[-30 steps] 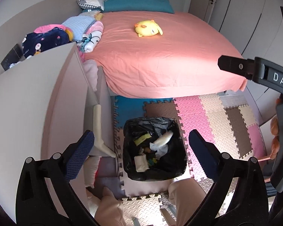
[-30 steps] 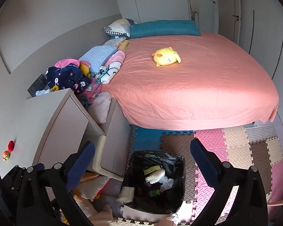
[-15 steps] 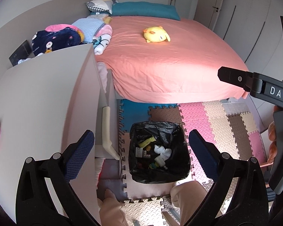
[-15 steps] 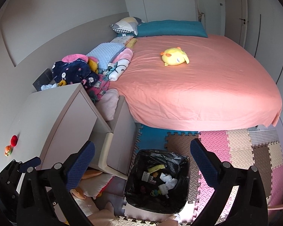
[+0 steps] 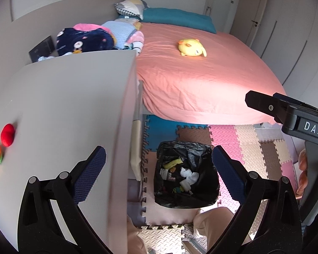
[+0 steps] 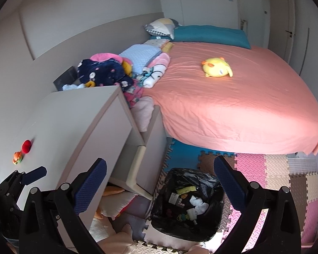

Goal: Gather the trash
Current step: 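Move both open grippers back over the orange and red toys on the desk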

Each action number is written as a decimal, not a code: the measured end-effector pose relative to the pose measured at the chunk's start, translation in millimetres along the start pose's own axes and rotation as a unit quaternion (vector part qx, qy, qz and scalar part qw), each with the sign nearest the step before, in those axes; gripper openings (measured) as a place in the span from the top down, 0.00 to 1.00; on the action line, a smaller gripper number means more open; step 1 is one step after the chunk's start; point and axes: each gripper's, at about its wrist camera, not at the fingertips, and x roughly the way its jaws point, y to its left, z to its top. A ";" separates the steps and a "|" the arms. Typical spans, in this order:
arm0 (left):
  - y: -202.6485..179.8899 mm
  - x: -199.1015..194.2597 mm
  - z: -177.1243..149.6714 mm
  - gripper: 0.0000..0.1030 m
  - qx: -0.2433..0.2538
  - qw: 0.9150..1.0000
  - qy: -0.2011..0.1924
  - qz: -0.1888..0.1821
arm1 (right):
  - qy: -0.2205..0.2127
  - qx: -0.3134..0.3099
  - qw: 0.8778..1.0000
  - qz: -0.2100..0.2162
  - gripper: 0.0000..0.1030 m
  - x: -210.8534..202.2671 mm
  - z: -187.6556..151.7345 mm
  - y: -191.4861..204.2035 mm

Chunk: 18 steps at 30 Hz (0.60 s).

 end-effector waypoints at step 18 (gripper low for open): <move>97.7 -34.8 -29.6 0.06 -0.075 0.995 -0.011 0.058 | 0.011 -0.063 0.996 0.062 0.03 20.4 -3.8 104.5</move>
